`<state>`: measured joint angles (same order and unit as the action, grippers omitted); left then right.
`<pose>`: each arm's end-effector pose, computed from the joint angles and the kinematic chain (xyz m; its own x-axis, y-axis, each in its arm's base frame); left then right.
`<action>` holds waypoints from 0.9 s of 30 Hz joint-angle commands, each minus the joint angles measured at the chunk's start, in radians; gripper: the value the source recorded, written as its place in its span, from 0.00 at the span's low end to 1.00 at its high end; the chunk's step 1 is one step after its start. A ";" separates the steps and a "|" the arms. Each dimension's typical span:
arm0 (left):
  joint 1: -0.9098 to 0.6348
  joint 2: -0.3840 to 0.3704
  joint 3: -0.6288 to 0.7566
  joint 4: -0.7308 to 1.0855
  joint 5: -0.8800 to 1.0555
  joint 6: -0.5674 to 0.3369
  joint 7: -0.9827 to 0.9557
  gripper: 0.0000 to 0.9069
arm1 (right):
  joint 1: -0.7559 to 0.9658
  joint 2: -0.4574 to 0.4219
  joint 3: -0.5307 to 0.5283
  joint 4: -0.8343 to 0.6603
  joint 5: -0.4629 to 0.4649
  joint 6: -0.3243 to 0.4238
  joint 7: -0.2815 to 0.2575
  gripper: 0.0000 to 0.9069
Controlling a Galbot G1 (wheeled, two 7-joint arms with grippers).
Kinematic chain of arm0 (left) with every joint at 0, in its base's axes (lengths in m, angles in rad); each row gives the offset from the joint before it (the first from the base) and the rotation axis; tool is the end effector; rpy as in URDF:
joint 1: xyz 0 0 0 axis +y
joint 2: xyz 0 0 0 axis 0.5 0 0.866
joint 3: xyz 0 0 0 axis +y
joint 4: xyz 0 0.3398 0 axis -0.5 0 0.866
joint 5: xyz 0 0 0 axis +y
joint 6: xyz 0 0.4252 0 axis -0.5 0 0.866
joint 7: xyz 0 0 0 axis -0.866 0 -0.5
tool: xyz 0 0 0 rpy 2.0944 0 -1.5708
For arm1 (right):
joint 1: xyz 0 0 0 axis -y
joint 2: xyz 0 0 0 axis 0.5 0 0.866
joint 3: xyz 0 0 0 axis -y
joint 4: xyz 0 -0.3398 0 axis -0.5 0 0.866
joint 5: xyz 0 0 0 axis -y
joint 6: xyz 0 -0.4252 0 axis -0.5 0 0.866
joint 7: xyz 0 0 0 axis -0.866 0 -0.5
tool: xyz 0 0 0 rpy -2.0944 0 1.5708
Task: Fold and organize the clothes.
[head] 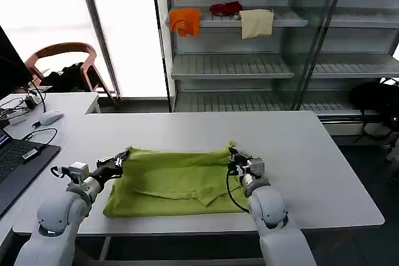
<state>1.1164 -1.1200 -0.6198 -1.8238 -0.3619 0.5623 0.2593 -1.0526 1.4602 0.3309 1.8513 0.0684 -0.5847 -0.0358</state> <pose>0.3954 0.1373 -0.2207 -0.9029 0.2256 0.3658 0.2450 0.9695 0.0071 0.3998 0.0532 -0.2315 -0.9190 -0.2202 0.3270 -0.2429 0.9696 -0.0296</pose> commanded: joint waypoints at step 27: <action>0.262 -0.041 -0.036 -0.135 0.190 -0.102 0.008 1.00 | -0.233 0.010 0.016 0.167 -0.237 0.006 0.004 1.00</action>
<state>1.3543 -1.1537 -0.6562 -1.9488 -0.2239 0.4767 0.2807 -1.2618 1.4656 0.3481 2.0047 -0.0988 -0.5782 -0.0349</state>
